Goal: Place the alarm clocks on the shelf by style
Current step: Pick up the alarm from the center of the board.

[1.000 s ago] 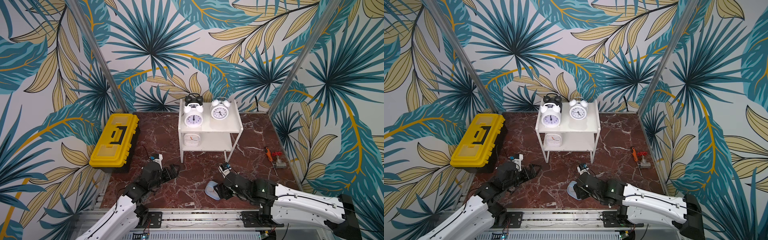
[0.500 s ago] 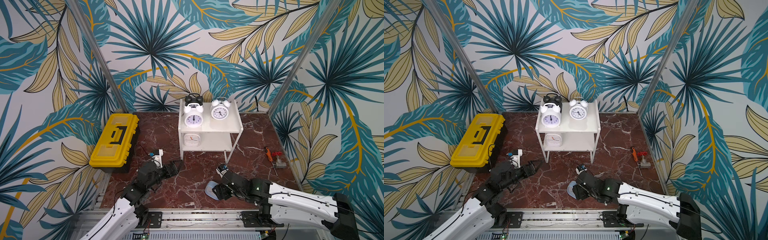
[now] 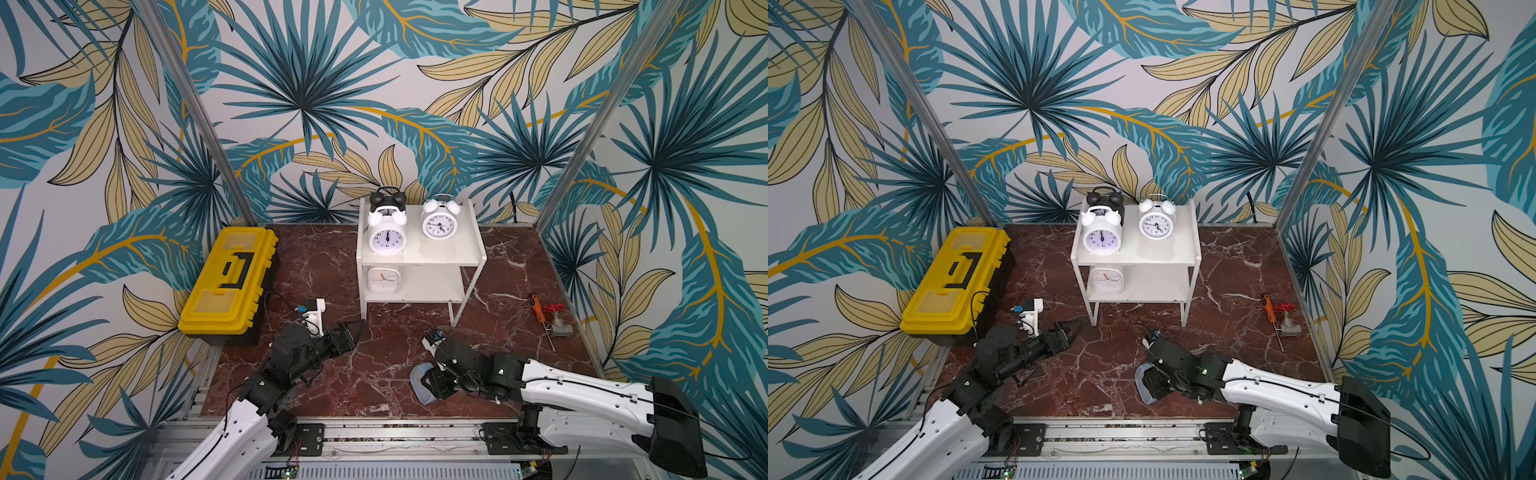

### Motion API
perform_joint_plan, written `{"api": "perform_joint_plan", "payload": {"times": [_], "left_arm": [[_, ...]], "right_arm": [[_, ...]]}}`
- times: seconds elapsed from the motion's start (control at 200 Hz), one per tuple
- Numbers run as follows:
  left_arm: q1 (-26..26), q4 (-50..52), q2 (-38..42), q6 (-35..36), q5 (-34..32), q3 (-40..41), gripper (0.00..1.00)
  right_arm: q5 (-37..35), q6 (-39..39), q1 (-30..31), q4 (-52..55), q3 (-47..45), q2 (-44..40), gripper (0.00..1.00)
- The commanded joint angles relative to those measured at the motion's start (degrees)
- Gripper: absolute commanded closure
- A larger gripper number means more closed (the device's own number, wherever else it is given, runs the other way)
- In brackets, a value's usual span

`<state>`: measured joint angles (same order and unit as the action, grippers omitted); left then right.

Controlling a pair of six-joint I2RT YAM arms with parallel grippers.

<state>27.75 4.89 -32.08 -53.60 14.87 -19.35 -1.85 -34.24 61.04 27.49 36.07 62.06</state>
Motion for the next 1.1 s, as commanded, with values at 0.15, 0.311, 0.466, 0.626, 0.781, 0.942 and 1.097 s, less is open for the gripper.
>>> {"api": "perform_joint_plan", "payload": {"times": [0.15, 0.311, 0.466, 0.626, 0.781, 0.942, 1.097], "left_arm": [[-0.7, -0.3, 0.8, 0.1, 0.6, 1.9, 0.0], [-1.4, 0.2, 0.7, 0.2, 0.4, 1.8, 0.0], [-2.4, 0.6, 0.7, -0.1, 1.4, 1.9, 0.0], [-3.1, -0.9, 1.1, -2.1, 2.9, 3.7, 0.0], [-3.7, -3.7, 2.3, -3.9, 6.1, 4.9, 0.02], [-4.3, -7.1, 3.0, -5.3, 8.6, 5.7, 0.03], [-4.5, -18.0, 2.4, -8.6, 14.6, 7.4, 0.04]], "right_arm": [[-0.9, -0.1, -0.2, 1.8, 1.0, 0.0, 0.7], [-5.2, -0.6, -0.2, 3.6, 2.1, -4.9, 0.78], [-9.0, -0.6, -0.2, -2.6, 1.5, -11.0, 0.79], [-7.9, -1.7, -0.4, -17.8, -0.8, -11.2, 0.79], [-3.1, -2.6, -1.0, -28.1, -0.6, -7.1, 0.79], [1.0, -3.2, -3.0, -30.6, 1.4, -5.0, 0.8], [9.0, -6.5, -7.2, -35.3, 1.1, -4.9, 0.8]]}}
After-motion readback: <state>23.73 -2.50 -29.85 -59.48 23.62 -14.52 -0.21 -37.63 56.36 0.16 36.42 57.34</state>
